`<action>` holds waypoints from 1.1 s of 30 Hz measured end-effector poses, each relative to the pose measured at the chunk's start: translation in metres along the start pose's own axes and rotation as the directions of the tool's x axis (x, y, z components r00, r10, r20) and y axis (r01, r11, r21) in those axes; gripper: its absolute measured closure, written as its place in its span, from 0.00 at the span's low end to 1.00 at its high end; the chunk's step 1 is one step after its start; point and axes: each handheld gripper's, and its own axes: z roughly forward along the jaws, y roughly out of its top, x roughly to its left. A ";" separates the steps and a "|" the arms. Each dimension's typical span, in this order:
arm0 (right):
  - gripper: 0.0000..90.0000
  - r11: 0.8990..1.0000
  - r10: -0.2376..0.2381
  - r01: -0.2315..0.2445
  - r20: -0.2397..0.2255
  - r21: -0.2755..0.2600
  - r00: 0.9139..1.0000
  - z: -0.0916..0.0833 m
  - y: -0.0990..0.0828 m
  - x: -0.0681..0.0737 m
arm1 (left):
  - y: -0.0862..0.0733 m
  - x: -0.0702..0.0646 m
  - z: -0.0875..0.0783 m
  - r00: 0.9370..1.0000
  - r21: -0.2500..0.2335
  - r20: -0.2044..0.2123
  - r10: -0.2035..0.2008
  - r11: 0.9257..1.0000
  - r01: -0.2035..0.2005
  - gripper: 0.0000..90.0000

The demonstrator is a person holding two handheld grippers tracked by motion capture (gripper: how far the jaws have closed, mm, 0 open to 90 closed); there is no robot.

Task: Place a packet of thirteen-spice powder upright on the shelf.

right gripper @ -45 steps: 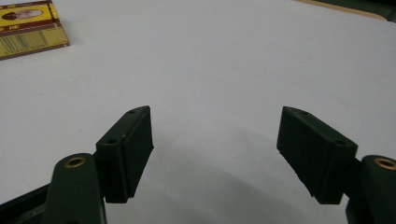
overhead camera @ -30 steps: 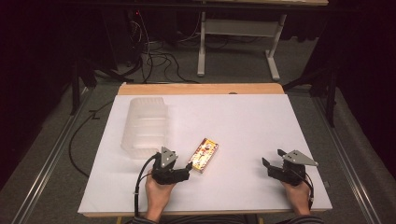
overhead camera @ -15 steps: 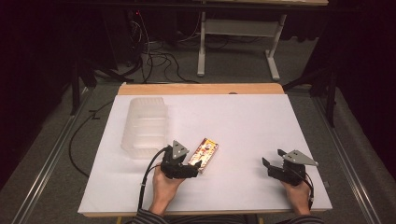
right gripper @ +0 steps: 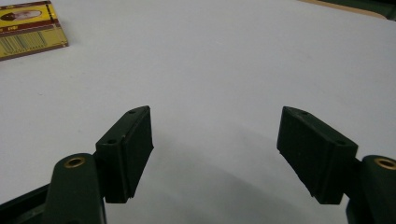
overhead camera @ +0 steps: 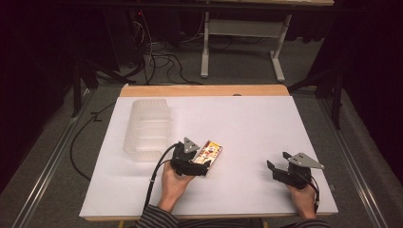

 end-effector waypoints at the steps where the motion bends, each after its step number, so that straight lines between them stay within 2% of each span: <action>1: 0.30 1.000 -0.003 0.003 0.001 -0.001 1.000 0.000 0.000 0.000 | 0.003 0.000 0.001 1.000 0.008 -0.001 0.004 1.000 -0.004 0.20; 7: 0.30 1.000 -0.003 0.003 -0.001 -0.003 1.000 0.000 0.000 -0.001 | 0.013 -0.001 0.005 1.000 0.012 -0.005 0.012 1.000 -0.012 0.18; 10: 0.30 1.000 -0.002 0.002 -0.001 -0.007 1.000 0.000 0.000 -0.001 | 0.018 -0.001 0.008 1.000 0.027 0.003 0.004 1.000 -0.004 0.18; 18: 0.30 1.000 -0.001 0.001 0.000 -0.002 1.000 0.000 0.000 0.000 | 0.030 -0.004 0.023 1.000 0.059 0.015 0.012 0.998 -0.013 0.18; 27: 0.30 1.000 -0.003 0.003 0.000 -0.006 1.000 0.000 0.000 -0.001 | 0.046 -0.005 0.041 1.000 0.121 0.003 0.026 0.992 -0.027 0.19; 33: 0.30 1.000 -0.001 0.001 -0.001 -0.008 1.000 0.000 0.000 -0.001 | 0.050 -0.002 0.057 1.000 0.169 -0.001 0.006 0.986 -0.006 0.17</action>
